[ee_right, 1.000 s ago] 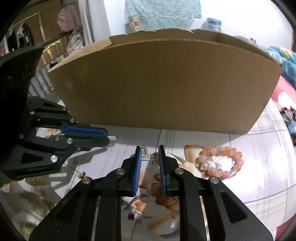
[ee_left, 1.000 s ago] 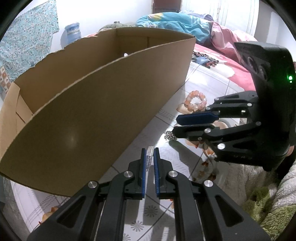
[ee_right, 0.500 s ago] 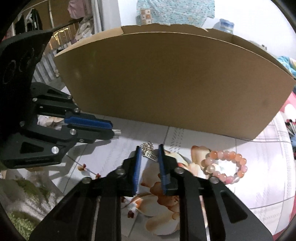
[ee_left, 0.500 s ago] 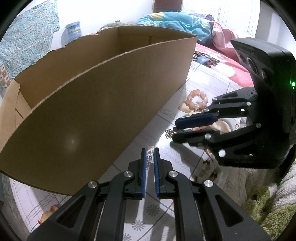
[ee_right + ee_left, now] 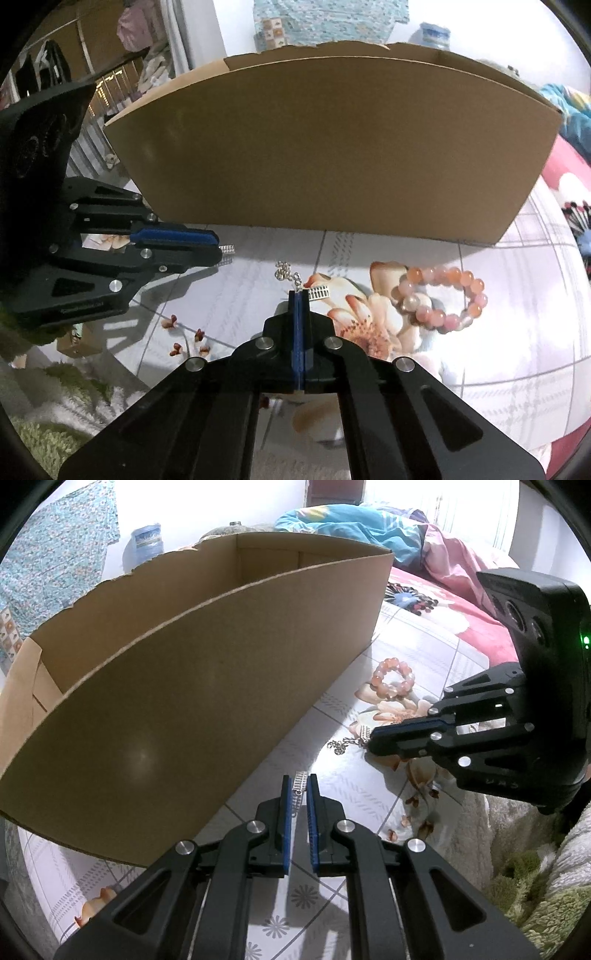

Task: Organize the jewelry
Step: 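Carry the silver charms into the box with both grippers, open them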

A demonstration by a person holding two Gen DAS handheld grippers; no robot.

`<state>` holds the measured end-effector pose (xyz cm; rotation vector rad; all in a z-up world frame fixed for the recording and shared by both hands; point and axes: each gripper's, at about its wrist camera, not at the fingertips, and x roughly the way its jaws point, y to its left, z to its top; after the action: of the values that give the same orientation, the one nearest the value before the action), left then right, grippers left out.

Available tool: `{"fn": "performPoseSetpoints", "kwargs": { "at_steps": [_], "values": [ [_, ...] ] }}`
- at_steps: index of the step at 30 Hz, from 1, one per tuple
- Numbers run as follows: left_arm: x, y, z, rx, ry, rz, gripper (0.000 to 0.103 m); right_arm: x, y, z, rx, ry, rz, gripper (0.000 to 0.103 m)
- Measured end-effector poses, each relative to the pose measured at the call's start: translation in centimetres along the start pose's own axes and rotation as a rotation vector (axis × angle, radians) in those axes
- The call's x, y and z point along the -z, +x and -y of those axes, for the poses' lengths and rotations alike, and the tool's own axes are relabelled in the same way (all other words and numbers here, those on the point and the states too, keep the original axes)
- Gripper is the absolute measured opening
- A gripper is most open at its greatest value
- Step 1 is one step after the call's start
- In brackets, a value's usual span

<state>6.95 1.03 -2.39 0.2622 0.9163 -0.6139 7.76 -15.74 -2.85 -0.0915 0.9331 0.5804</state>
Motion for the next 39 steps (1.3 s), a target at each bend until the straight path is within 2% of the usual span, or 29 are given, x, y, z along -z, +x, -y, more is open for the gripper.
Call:
{"fn": "performPoseSetpoints", "kwargs": {
  "at_steps": [13,20,24,28,32,36,39],
  "values": [
    [0.3,-0.8,0.0,0.007,-0.001,0.02,0.007,0.3,-5.8,1.6,-0.078,0.095,0.106,0.0],
    [-0.2,-3.2,0.8,0.04,0.012,0.082,0.007,-0.2,-8.5,2.4,-0.094,0.122,0.196,0.0],
    [-1.5,-5.8,1.4,0.072,0.018,0.146,0.007,-1.6,-8.8,1.8,-0.106,0.12,0.257,0.0],
    [-3.3,-8.4,1.9,0.103,0.043,0.218,0.007,-2.8,-11.1,1.8,-0.109,0.109,0.324,0.0],
    [-5.7,-10.3,1.6,0.102,0.057,0.266,0.007,-4.7,-12.0,2.2,-0.116,0.092,0.377,0.0],
    [-7.9,-10.0,0.0,0.072,0.047,0.251,0.007,-6.8,-11.5,3.0,-0.127,0.088,0.394,0.0],
    [-9.8,-8.1,-1.9,0.065,-0.004,0.183,0.007,-8.3,-10.1,3.8,-0.136,0.092,0.369,0.0]
  ]
}}
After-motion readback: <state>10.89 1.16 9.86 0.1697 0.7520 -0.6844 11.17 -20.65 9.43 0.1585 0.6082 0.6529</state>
